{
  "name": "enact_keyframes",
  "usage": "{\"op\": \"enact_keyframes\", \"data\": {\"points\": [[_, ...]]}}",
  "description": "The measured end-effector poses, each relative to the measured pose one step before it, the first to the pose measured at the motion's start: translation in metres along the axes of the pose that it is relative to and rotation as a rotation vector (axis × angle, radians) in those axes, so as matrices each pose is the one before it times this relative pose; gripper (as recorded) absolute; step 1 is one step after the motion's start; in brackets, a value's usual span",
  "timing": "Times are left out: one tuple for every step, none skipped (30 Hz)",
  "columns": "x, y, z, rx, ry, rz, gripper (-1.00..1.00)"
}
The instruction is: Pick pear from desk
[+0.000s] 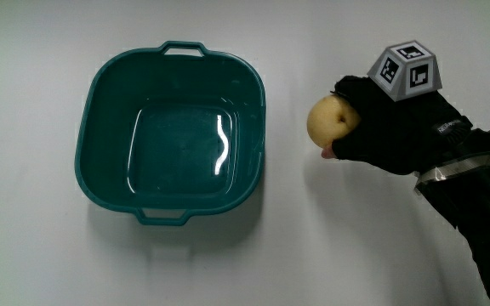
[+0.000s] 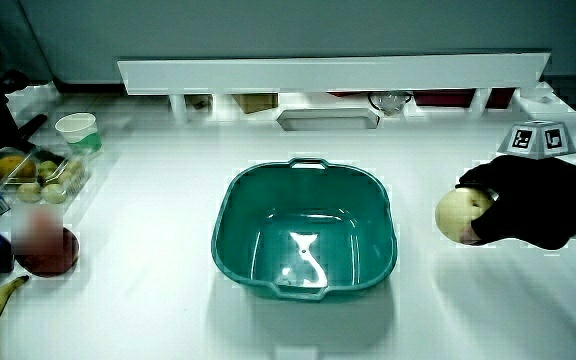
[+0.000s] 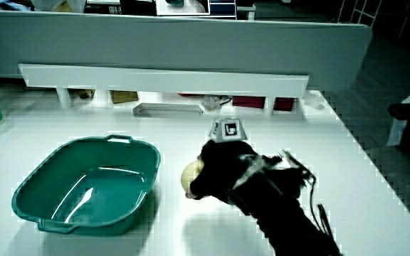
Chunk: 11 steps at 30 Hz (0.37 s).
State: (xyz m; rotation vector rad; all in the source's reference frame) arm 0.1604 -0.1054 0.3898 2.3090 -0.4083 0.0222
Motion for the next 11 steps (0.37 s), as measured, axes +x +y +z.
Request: {"op": "enact_keyframes", "data": {"points": [[-0.00396, -0.00266, 0.00498, 0.01276, -0.0001, 0.00458, 1.0], [-0.00264, -0.00036, 0.00307, 0.00269, -0.00077, 0.00347, 1.0], [-0.00402, -0.00147, 0.00446, 0.01582, -0.00283, 0.00788, 1.0], [-0.00573, -0.00234, 0.00497, -0.00307, 0.00349, 0.01459, 1.0], [-0.00396, -0.0009, 0.00341, 0.01718, -0.00852, 0.01097, 1.0], [-0.00359, -0.00021, 0.00319, -0.00319, 0.00837, 0.00692, 1.0], [-0.00396, -0.00012, 0.00369, 0.00809, 0.0012, 0.00962, 1.0], [-0.00396, 0.00009, 0.00328, 0.01191, -0.01083, -0.00173, 1.0], [-0.00289, 0.00149, 0.00207, 0.00064, 0.00321, 0.00572, 1.0], [-0.0063, -0.00137, 0.00461, 0.00608, 0.01136, 0.02191, 1.0], [-0.00638, -0.00121, 0.00455, 0.00608, 0.01136, 0.02191, 1.0]]}}
